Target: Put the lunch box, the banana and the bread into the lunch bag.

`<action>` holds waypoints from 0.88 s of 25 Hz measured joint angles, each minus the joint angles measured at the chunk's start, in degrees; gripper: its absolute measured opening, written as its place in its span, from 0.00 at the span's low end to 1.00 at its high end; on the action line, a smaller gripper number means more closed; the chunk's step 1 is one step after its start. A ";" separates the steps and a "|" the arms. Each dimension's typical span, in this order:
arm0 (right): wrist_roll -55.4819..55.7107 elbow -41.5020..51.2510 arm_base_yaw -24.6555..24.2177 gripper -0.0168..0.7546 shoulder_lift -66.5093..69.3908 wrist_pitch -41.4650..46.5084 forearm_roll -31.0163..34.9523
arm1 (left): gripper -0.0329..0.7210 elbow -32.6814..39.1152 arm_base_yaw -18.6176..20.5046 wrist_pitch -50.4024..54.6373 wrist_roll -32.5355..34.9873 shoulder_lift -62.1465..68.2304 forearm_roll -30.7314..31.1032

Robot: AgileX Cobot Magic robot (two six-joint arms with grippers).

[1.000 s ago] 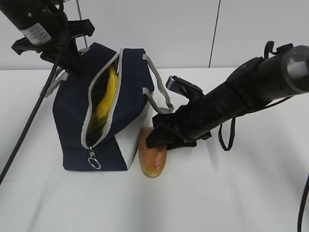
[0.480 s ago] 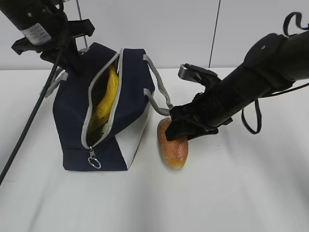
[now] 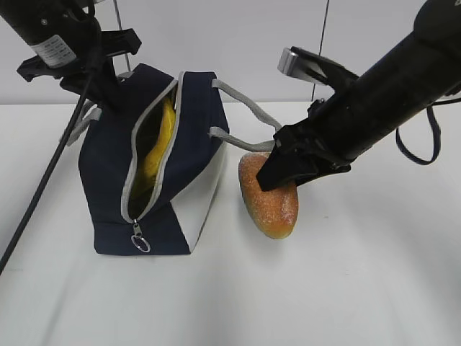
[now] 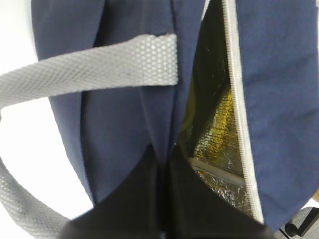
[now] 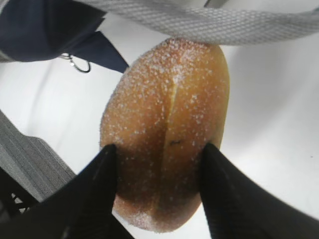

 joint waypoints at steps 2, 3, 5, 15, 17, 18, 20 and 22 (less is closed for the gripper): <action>0.07 -0.61 0.00 0.53 -2.59 2.92 -0.48 | 0.04 0.00 0.00 0.00 0.00 0.00 0.04; 0.07 -0.75 0.00 0.53 -3.32 3.59 -0.46 | 0.04 0.00 0.00 0.00 0.00 0.00 0.04; 0.12 -1.98 0.00 0.53 -5.32 6.20 -0.27 | 0.04 0.00 0.00 0.00 0.00 0.00 0.04; -5.64 -7.79 0.00 0.53 -7.25 5.81 15.51 | 0.04 0.00 0.00 0.00 0.16 0.00 0.04; -8.19 -7.95 0.00 0.53 -6.40 4.49 20.68 | 0.04 0.00 0.00 0.00 0.16 0.00 0.04; -9.05 -7.94 0.00 0.53 -5.49 4.26 23.27 | 0.04 0.00 0.00 0.00 0.16 0.00 0.04; -10.55 -7.94 0.00 0.53 -2.99 3.48 27.57 | 0.04 0.00 0.00 0.00 0.16 0.00 -0.01; -11.87 -7.94 0.00 0.53 -0.73 2.98 30.55 | 0.04 0.00 0.00 0.00 0.19 0.00 -0.01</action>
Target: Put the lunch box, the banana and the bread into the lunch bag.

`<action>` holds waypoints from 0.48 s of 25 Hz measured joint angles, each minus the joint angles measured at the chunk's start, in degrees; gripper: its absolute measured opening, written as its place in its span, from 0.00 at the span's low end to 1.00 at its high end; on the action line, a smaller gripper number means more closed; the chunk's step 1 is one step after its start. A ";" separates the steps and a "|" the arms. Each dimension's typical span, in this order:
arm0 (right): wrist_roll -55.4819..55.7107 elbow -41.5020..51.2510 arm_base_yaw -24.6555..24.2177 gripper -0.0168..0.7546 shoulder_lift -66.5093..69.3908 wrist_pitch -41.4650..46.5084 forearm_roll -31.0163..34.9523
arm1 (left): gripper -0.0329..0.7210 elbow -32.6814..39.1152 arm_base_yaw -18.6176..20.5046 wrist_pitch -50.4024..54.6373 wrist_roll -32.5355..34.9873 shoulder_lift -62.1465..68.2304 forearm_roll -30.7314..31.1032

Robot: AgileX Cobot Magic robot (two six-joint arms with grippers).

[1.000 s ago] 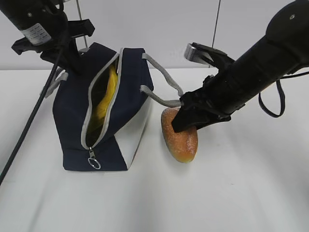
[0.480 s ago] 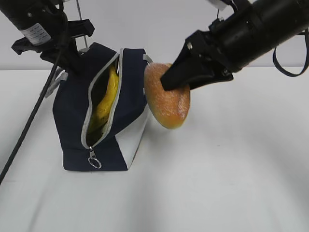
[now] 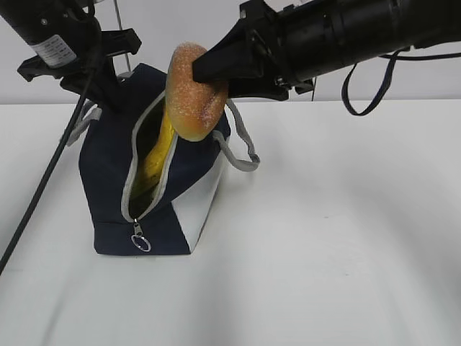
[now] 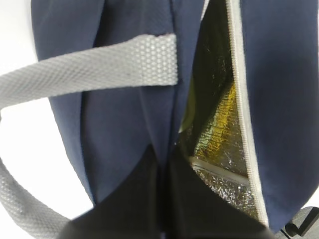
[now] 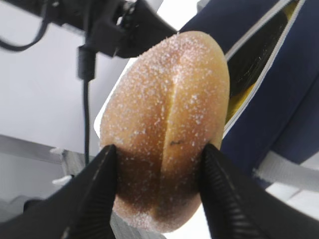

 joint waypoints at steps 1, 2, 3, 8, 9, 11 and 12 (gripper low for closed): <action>-0.85 0.00 0.00 0.53 1.26 -0.31 1.76 | 0.04 0.00 0.00 0.00 0.00 0.00 0.00; -1.63 0.00 0.00 0.53 2.41 -0.59 3.68 | 0.04 0.00 0.00 0.00 0.00 0.00 0.00; -2.25 0.00 0.00 0.53 3.27 -0.79 5.27 | 0.04 0.00 0.00 0.00 0.00 0.00 0.00; -3.76 -3.03 0.11 0.53 7.79 -1.02 9.87 | 0.04 0.00 0.00 0.00 0.00 0.00 0.00; -3.85 -3.99 0.35 0.53 8.71 -1.11 10.10 | 0.04 0.00 0.00 0.00 0.00 0.00 0.00; -3.85 -5.82 1.03 0.53 10.58 -1.24 10.21 | 0.04 0.00 0.00 0.00 0.00 0.00 0.00; -3.85 -7.01 1.46 0.53 11.54 -1.24 10.21 | 0.04 0.00 0.00 0.00 0.00 0.00 0.00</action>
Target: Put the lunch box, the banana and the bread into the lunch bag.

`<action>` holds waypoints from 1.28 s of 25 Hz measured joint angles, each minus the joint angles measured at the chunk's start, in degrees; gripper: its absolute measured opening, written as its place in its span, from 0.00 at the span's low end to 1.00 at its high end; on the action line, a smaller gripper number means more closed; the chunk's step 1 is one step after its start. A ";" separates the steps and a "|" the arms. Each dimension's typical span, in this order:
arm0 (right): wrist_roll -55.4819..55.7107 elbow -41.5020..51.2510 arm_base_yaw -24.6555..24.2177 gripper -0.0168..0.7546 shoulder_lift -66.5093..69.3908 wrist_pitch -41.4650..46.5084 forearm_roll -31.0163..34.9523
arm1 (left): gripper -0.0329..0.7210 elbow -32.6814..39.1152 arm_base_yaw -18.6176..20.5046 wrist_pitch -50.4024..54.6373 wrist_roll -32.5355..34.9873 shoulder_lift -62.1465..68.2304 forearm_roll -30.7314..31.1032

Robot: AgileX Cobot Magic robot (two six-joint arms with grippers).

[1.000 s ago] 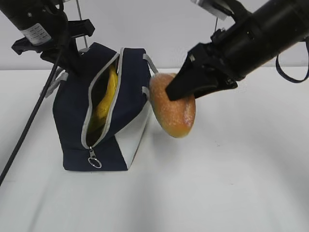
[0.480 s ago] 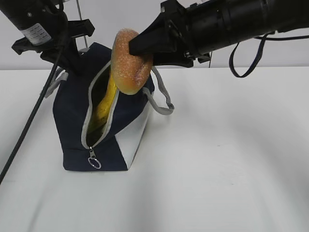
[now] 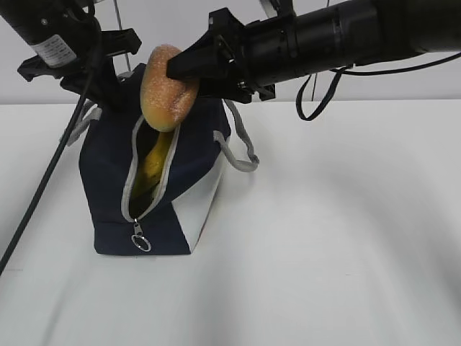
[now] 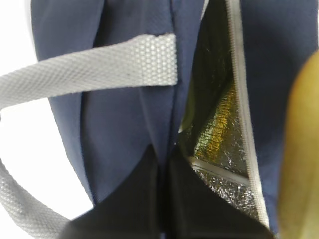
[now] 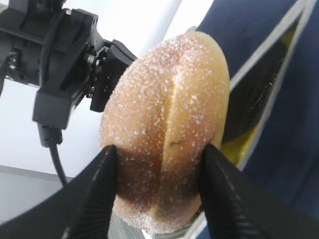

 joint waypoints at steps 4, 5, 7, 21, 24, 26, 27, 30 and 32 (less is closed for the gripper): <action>0.00 -1.71 0.87 0.53 3.18 -0.21 -0.21 | 0.04 0.00 0.00 0.00 0.00 0.00 0.00; 0.00 -1.74 0.93 0.53 3.89 -0.46 -0.33 | 0.04 0.00 0.00 0.00 0.00 0.00 0.00; 0.00 -1.74 0.93 0.53 5.17 -1.48 -0.70 | 0.04 0.00 0.00 0.00 0.00 0.00 0.00; 1.67 -1.83 1.51 0.60 7.38 -6.19 -2.71 | 0.04 0.00 0.00 0.00 0.00 0.00 -0.17; 1.78 -1.83 1.51 0.72 7.38 -6.03 -2.71 | 0.04 0.00 0.00 0.00 0.00 0.00 -0.18; 1.78 -1.83 1.51 0.78 7.38 -5.53 -2.71 | 0.04 0.00 0.00 0.00 0.00 0.00 -0.18; 1.78 -1.83 1.51 0.80 7.38 -5.30 -2.71 | 0.04 0.00 0.00 0.00 0.00 0.00 -0.18; 1.89 -1.83 1.51 0.83 7.38 -4.08 -2.71 | 0.04 0.00 0.00 0.00 0.00 0.00 -0.23; 1.89 -2.05 1.51 0.83 7.38 -3.15 -3.07 | 0.04 0.00 0.00 0.00 0.00 0.00 -0.23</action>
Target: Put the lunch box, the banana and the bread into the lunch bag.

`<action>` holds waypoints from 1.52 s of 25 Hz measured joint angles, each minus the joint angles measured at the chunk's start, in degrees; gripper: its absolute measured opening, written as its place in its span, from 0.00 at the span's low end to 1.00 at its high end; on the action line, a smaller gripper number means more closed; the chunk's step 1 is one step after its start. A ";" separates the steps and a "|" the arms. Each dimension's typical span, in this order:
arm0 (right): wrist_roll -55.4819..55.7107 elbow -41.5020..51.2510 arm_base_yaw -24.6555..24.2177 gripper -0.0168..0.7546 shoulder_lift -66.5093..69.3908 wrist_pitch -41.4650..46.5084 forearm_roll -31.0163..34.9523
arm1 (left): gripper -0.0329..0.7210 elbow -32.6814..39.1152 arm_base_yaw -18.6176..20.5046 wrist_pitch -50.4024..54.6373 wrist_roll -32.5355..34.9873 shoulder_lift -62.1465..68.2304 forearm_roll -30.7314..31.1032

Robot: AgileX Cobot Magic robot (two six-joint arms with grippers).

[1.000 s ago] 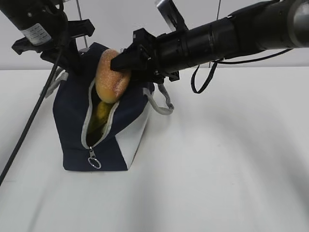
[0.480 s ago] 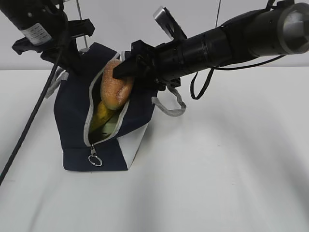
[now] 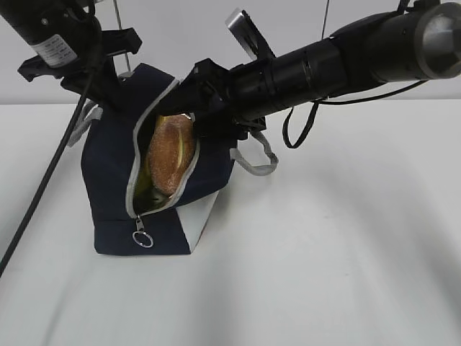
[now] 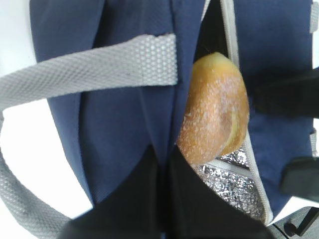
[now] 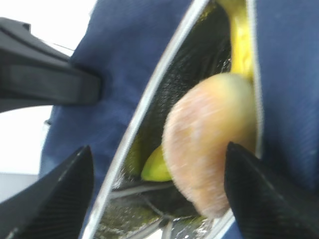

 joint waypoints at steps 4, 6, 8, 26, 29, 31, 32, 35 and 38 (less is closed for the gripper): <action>0.11 -2.39 -0.65 0.82 0.00 3.42 -1.15 | 0.04 0.00 0.00 0.00 0.00 0.00 0.00; 0.85 -4.40 -1.16 0.81 0.00 5.32 -2.68 | 0.04 0.00 0.00 0.00 0.00 0.00 0.00; 2.40 -6.55 -1.89 0.81 0.00 6.52 -4.72 | 0.04 0.00 0.00 0.00 0.00 0.00 0.00; 18.99 -13.73 -3.11 0.79 0.00 9.62 -29.30 | 0.04 0.00 0.00 0.00 0.00 0.00 0.00; 20.66 -13.73 -3.11 0.79 0.00 9.62 -31.27 | 0.04 0.00 0.00 0.00 0.00 0.00 0.00; 21.37 -13.73 -3.11 0.79 0.00 9.62 -31.76 | 0.04 0.00 0.00 0.00 0.00 0.00 0.00; 21.61 -13.73 -3.11 0.78 0.00 9.62 -31.77 | 0.04 0.00 0.00 0.00 0.00 0.00 0.00; 21.87 -13.73 -3.11 0.74 0.73 9.71 -31.51 | 0.04 0.00 0.00 0.00 0.00 0.00 0.00; 21.99 -13.73 -3.11 0.67 2.03 10.40 -30.48 | 0.04 0.00 0.00 0.00 0.00 0.00 0.00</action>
